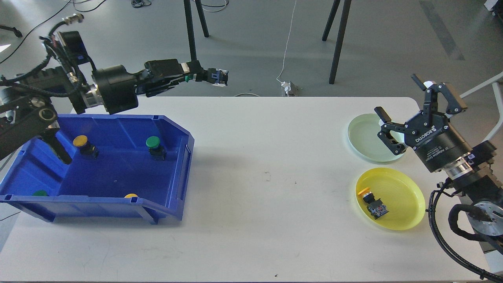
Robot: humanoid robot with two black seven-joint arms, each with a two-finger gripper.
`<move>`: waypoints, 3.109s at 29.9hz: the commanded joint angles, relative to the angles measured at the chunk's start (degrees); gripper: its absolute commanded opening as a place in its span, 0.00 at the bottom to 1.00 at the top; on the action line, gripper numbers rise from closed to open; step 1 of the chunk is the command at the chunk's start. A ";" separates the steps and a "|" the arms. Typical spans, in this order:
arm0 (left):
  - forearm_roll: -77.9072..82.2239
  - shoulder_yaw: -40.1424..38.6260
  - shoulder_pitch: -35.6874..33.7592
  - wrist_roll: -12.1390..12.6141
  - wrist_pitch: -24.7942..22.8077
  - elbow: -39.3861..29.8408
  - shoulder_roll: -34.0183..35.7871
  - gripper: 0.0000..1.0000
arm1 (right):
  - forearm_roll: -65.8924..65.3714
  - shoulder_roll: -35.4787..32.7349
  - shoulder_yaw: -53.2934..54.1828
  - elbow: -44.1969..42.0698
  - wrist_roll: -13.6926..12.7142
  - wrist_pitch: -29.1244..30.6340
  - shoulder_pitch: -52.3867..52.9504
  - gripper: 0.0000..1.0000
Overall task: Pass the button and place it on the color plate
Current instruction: 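Lift the green button out of the bin with the left gripper, then bring the right gripper to the left gripper and take the green button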
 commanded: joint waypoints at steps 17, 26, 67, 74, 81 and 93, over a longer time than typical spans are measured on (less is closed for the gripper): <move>-10.68 0.04 3.96 0.01 0.01 2.65 -4.55 0.12 | -7.00 28.23 -21.19 -15.73 0.16 -21.24 23.77 0.98; -11.47 -0.05 3.96 0.01 0.01 3.53 -4.73 0.12 | -6.47 34.57 -20.93 -18.38 0.16 -21.24 27.38 0.98; -12.26 -0.22 4.04 0.01 0.01 4.50 -4.73 0.13 | -6.12 41.17 -22.07 -23.03 0.16 -20.71 32.04 0.78; -12.44 -0.22 4.04 0.01 0.01 5.03 -4.73 0.13 | -6.30 41.17 -22.24 -23.03 0.16 -20.54 32.21 0.60; -12.44 -0.22 4.04 0.01 0.01 5.03 -4.73 0.13 | -6.56 41.17 -24.18 -23.03 0.16 -19.92 33.09 0.37; -15.33 -0.31 4.22 0.01 0.01 5.29 -5.43 0.83 | -6.47 41.17 -24.18 -22.95 0.16 -20.01 32.74 0.18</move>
